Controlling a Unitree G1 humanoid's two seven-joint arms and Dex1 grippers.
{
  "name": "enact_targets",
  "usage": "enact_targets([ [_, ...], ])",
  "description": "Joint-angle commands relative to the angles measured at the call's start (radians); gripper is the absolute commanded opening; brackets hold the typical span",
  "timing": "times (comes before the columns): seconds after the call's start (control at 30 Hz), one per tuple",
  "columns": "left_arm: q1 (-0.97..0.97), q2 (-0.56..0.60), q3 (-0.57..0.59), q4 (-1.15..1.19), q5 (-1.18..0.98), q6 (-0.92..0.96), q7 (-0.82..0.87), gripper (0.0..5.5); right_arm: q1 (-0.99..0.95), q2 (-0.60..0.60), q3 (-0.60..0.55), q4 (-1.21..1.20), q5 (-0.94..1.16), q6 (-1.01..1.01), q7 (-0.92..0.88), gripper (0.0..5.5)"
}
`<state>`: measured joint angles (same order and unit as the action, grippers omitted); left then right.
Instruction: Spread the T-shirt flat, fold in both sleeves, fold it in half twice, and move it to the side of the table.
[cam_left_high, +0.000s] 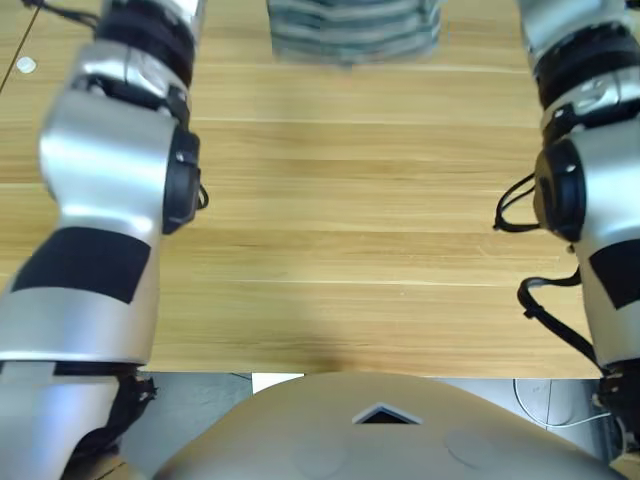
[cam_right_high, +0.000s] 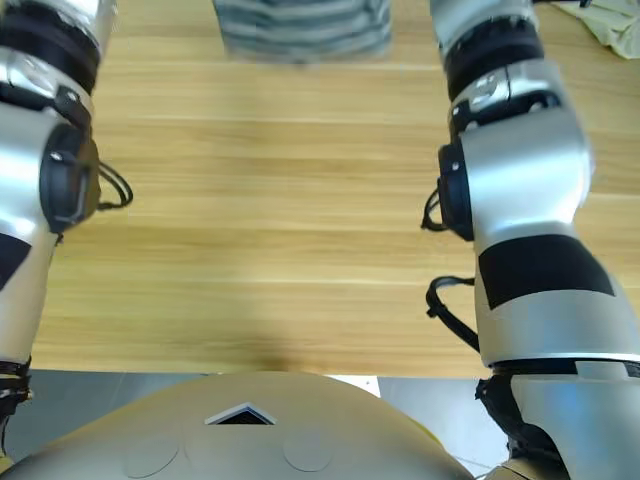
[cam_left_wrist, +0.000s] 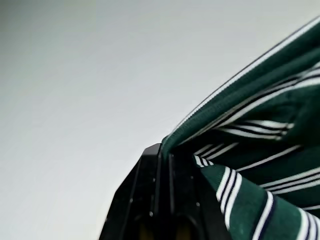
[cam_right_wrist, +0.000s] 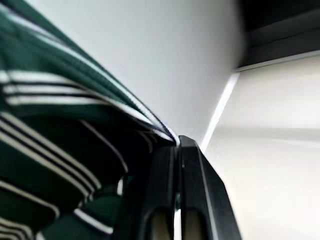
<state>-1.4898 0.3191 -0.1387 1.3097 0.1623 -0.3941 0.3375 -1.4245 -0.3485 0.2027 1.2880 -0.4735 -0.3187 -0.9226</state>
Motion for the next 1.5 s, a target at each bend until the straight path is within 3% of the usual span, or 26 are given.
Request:
enact_targets([
  [0.03, 0.23, 0.026, 0.015, 0.04, 0.022, -0.052, -0.121, 0.0, 0.172, -0.071, 0.032, 0.016, -0.026, -0.15, 0.11, 0.0],
  [0.1, 0.399, 0.022, -0.029, 0.039, 0.061, -0.118, -0.254, 0.0, 0.32, -0.097, 0.074, 0.001, -0.045, -0.263, 0.255, 0.0],
  [0.2, 0.679, 0.043, -0.175, 0.016, 0.177, -0.324, -0.518, 0.0, 0.592, -0.144, 0.131, -0.058, -0.005, -0.507, 0.613, 0.0],
  [0.3, 1.019, 0.111, -0.356, -0.052, 0.259, -0.62, -0.877, 0.0, 0.993, -0.334, 0.328, -0.207, -0.01, -0.818, 1.024, 0.0],
  [0.47, 1.261, 0.218, -0.447, -0.351, 0.131, -0.723, -1.084, 0.0, 1.351, -0.521, 0.354, -0.753, 0.187, -0.732, 1.228, 0.0],
  [0.57, 1.352, 0.301, -0.415, -0.553, 0.054, -0.662, -1.086, 0.0, 1.478, -0.575, 0.316, -0.985, 0.231, -0.627, 1.276, 0.0],
  [0.77, 1.53, 0.401, -0.403, -0.81, 0.051, -0.495, -1.072, 0.0, 1.642, -0.594, 0.215, -1.197, 0.213, -0.445, 1.324, 0.0],
  [0.9, 1.659, 0.447, -0.367, -0.918, 0.034, -0.395, -1.026, 0.99, 1.751, -0.605, 0.1, -1.246, 0.218, -0.38, 1.293, 0.0],
  [1.23, 1.776, 0.471, -0.218, -1.031, -0.001, -0.31, -0.919, 2.64, 1.894, -0.589, -0.062, -1.317, 0.204, -0.36, 1.293, 1.92],
  [1.4, 1.825, 0.421, -0.212, -1.283, -0.496, -0.368, -1.059, 2.79, 1.966, -0.591, -0.194, -1.481, 0.272, -0.388, 1.297, 1.99],
  [1.5, 1.768, 0.355, -0.199, -1.364, -0.674, -0.315, -1.126, 2.79, 1.846, -0.521, -0.119, -1.576, 0.318, -0.377, 1.328, 1.99],
])
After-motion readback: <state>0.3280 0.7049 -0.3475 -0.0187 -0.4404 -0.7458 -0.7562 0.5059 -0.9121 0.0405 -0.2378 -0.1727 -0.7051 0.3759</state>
